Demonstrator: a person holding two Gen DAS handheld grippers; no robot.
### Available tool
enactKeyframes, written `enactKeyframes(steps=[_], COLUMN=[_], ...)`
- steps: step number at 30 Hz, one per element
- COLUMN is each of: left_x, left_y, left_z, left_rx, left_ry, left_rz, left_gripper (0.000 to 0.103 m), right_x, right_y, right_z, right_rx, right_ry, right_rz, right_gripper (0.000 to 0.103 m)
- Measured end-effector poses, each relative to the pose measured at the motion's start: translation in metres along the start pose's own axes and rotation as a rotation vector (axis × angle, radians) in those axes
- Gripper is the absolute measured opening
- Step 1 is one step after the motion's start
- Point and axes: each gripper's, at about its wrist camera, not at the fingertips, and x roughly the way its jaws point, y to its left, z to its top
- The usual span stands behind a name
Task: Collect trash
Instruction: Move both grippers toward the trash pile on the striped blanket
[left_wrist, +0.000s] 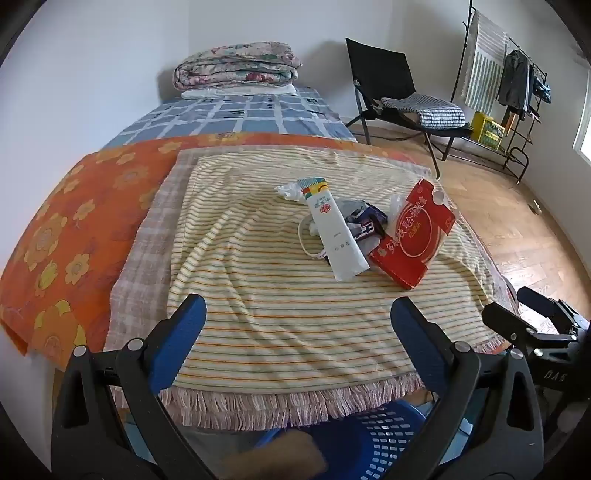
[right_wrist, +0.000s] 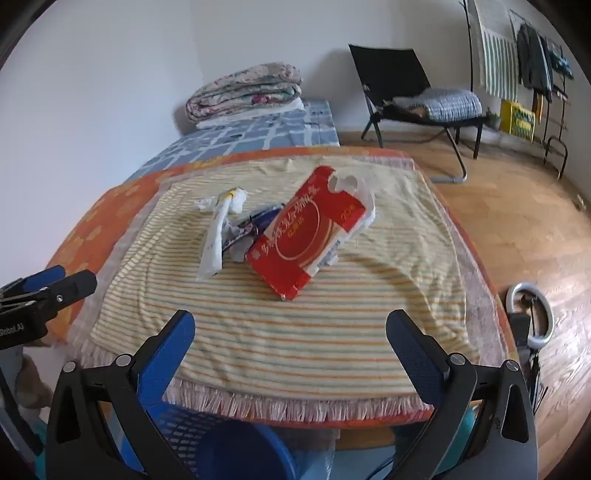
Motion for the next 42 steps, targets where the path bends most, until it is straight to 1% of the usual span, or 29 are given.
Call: enactKeyframes(steps=[3,4,5,6,7,8,11,12,14,16,17,18,20,23,25,28,33,38,42], left_x=[-0.003,-0.005,-0.006,-0.008,-0.011,-0.015,-0.02,-0.02,-0.023,-0.024,-0.024,-0.025,-0.026,-0.033,-0.04,-0.048,-0.049,-0.044,-0.041], left_y=[-0.007,-0.006,-0.005,-0.004,-0.004,-0.006,-0.008,-0.007,-0.007,-0.006,-0.006,-0.006,-0.006,-0.008,-0.011,-0.009,0.001,0.005,0.005], left_z=[0.001,0.004,0.005,0.007,0.009,0.008,0.008,0.009,0.01,0.01,0.01,0.01,0.009,0.01,0.01,0.009,0.007,0.004,0.003], left_rx=[0.023,0.01,0.01,0.007,0.01,0.014,0.025,0.027,0.028,0.026,0.028,0.028,0.033,0.051,0.062,0.063,0.04,0.033,0.035], left_ry=[-0.007,0.0,0.0,0.001,-0.004,-0.015,-0.029,-0.032,-0.038,-0.041,-0.04,-0.039,-0.043,-0.057,-0.075,-0.089,-0.085,-0.068,-0.064], left_rz=[0.018,0.012,0.011,0.01,0.009,0.009,0.012,0.011,0.014,0.016,0.016,0.013,0.011,0.016,0.023,0.032,0.042,0.035,0.029], left_gripper=[0.102,0.102,0.102,0.102,0.102,0.102,0.102,0.102,0.102,0.102,0.102,0.102,0.102,0.102,0.102,0.102,0.102,0.102,0.102], right_x=[-0.009,-0.016,-0.025,-0.03,-0.029,-0.027,-0.024,-0.023,-0.037,-0.048,-0.054,-0.059,-0.058,-0.051,-0.05,-0.058,-0.071,-0.073,-0.068], right_y=[0.003,0.007,0.01,0.009,-0.002,-0.003,0.009,0.006,0.005,0.005,0.007,0.009,0.008,0.006,0.012,0.022,0.037,0.038,0.039], right_z=[0.006,0.009,0.004,0.005,0.009,0.013,0.017,0.016,0.024,0.026,0.027,0.027,0.025,0.022,0.023,0.025,0.035,0.041,0.041], right_rx=[0.02,0.013,0.018,0.021,0.043,0.046,0.036,0.034,0.038,0.026,0.01,-0.01,-0.014,0.018,0.009,-0.023,-0.036,-0.025,-0.038], right_ry=[-0.001,-0.023,-0.048,-0.057,-0.046,-0.031,-0.001,0.006,0.004,-0.031,-0.06,-0.093,-0.099,-0.069,-0.057,-0.079,-0.124,-0.118,-0.127], right_rz=[0.016,0.021,0.029,0.012,0.015,0.007,-0.003,0.008,0.036,0.041,0.018,-0.03,-0.052,-0.037,-0.037,-0.049,-0.032,-0.001,-0.015], right_gripper=[0.103,0.103,0.103,0.103,0.103,0.103,0.103,0.103,0.103,0.103,0.103,0.103,0.103,0.103,0.103,0.103,0.103,0.103,0.103])
